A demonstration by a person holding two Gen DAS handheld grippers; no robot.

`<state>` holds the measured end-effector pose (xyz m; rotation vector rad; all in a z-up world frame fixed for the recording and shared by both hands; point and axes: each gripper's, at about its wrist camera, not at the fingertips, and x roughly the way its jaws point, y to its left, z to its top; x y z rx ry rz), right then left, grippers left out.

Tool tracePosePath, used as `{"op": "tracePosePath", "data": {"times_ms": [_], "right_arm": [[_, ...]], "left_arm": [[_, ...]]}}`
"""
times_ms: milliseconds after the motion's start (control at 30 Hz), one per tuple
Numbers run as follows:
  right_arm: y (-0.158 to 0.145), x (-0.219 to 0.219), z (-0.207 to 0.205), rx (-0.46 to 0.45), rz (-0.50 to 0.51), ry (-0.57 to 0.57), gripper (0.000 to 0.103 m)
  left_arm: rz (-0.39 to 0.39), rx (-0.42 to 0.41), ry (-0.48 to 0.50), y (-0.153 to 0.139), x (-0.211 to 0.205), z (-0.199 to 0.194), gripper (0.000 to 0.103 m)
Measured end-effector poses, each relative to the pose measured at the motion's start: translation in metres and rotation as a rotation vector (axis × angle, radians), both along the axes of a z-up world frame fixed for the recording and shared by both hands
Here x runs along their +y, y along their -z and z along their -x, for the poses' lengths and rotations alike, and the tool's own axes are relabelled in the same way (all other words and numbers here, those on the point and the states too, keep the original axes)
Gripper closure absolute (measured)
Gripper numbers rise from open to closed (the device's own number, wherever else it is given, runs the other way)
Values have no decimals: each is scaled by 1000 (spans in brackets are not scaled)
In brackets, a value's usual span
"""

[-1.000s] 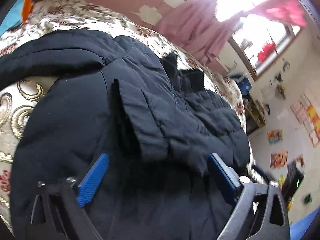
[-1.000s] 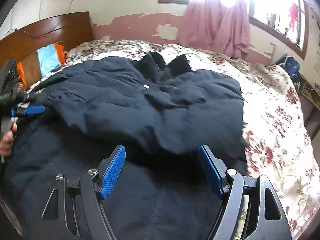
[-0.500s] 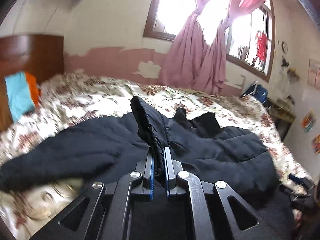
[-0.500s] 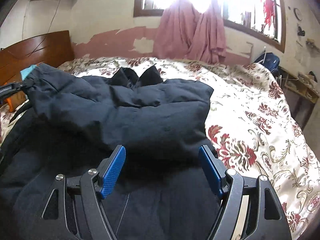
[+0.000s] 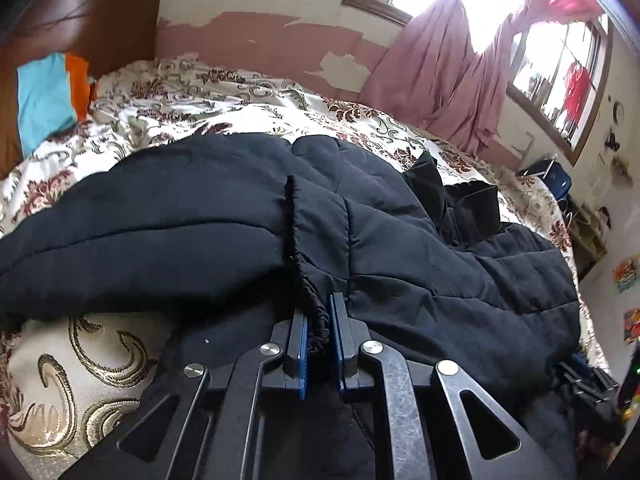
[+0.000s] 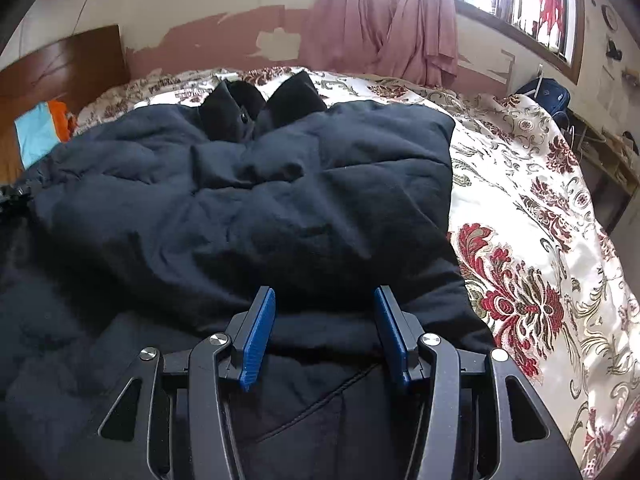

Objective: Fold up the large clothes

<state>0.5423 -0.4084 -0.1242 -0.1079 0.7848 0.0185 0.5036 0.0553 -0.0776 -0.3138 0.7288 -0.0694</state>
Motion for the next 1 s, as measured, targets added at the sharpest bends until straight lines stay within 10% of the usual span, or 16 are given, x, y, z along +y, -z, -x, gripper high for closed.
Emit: {"op": "tracePosePath", "data": {"times_ms": [200, 367, 667, 1000], "right_arm": [[0, 12, 5, -15, 8, -21, 47], [-15, 21, 22, -36, 28, -41, 40], [-51, 80, 45, -39, 54, -114, 34], [-69, 187, 49, -7, -36, -229, 32]], "left_arm": [[120, 5, 27, -2, 11, 11, 72], [237, -28, 5, -12, 38, 43, 18], [362, -16, -159, 13, 133, 95, 12], [782, 2, -387, 93, 255, 97, 10]]}}
